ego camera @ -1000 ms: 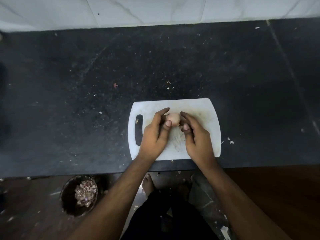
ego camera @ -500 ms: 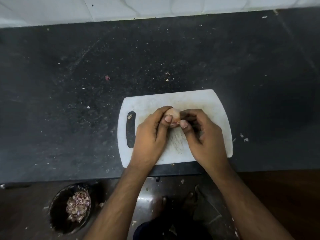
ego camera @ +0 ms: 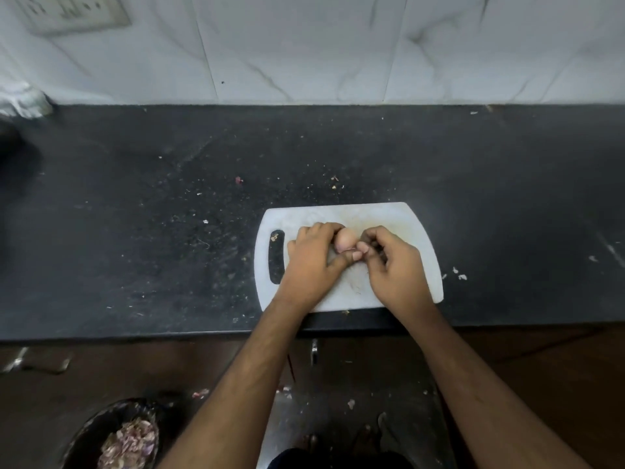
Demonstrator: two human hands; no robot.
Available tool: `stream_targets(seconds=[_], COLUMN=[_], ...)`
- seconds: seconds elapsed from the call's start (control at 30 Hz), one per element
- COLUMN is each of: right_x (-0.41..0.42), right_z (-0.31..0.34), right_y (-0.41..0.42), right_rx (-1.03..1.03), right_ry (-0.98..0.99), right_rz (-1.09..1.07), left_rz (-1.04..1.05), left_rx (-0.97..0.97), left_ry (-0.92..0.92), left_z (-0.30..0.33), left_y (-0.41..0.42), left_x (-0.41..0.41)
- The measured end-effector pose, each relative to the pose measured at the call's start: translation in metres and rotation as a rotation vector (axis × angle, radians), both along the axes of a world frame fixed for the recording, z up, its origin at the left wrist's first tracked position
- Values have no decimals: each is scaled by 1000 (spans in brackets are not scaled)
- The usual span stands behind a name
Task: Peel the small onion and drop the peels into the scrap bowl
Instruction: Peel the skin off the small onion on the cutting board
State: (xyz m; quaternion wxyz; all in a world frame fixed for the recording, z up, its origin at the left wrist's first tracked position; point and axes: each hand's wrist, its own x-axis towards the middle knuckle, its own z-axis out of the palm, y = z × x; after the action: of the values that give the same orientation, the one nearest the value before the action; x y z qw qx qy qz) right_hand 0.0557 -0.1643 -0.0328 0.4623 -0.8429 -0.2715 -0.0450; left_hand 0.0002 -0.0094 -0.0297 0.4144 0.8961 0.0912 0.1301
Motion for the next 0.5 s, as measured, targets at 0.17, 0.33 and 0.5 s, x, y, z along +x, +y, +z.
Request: stream_targets(seconds=[0.17,0.33,0.5], right_x=[0,-2,1], right_z=[3,7,3], right_y=[-1,-4,-4], right_rx=[-25,-4,15], right_ry=[54,14,-21], right_rz=[-8,4,19], left_rz=[29,54,83], left_rx=[-79,55,166], left_ry=[-18,-5,29], left_z=[-1,5,1], left_y=[-1,-11,-13], left_x=[0,-1,2])
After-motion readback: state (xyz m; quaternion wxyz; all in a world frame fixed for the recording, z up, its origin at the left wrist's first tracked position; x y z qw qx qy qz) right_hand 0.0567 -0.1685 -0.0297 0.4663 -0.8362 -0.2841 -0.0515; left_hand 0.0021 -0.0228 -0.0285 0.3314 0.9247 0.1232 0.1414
